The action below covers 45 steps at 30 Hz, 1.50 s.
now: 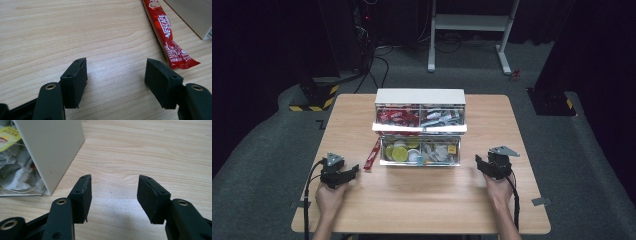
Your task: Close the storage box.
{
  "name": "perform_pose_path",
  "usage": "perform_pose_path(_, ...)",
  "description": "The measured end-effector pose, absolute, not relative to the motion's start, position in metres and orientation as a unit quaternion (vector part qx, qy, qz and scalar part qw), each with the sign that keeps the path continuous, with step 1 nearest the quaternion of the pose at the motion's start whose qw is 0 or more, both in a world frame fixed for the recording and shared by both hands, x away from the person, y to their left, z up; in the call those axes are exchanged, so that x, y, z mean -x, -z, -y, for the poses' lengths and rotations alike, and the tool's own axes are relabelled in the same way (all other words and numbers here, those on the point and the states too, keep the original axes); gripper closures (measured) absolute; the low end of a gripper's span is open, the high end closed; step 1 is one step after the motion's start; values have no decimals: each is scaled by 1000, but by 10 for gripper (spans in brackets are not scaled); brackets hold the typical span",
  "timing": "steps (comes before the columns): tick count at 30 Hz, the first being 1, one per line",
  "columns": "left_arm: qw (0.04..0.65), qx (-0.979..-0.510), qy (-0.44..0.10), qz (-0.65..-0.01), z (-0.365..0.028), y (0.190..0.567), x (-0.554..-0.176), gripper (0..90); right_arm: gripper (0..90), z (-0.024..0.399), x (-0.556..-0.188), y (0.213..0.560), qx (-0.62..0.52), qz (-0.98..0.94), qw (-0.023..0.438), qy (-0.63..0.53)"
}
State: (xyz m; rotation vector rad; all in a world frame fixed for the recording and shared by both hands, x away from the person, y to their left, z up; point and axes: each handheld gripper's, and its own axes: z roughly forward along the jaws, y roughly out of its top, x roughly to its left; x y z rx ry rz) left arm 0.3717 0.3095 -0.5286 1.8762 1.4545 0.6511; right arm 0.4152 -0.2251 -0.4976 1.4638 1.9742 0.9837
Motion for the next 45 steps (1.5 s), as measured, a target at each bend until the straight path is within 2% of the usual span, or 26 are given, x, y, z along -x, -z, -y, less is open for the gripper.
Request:
perform_pose_path(24, 333, -719, -249, -557, -310, 529, -372, 349, 326, 221, -427, 513, -538, -739, 236, -329)
perform_pose_path(45, 333, -719, -250, -557, -309, 529, -372, 349, 290, 218, -430, 522, -544, -743, 234, -311)
